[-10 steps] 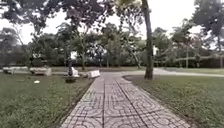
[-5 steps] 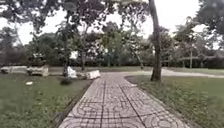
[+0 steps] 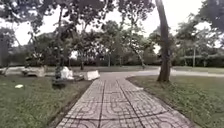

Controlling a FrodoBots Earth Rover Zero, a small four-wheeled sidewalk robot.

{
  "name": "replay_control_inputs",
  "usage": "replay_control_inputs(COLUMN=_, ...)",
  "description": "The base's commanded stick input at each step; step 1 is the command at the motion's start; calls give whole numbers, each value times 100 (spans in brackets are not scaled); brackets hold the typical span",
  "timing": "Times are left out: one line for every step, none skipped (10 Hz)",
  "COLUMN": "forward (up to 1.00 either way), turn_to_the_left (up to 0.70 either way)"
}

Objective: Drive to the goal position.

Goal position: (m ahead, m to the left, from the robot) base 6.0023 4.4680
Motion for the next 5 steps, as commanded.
replay_control_inputs(forward=100, turn_to_the_left=0)
replay_control_inputs(forward=100, turn_to_the_left=0)
replay_control_inputs(forward=100, turn_to_the_left=0)
replay_control_inputs(forward=100, turn_to_the_left=0)
replay_control_inputs(forward=100, turn_to_the_left=0)
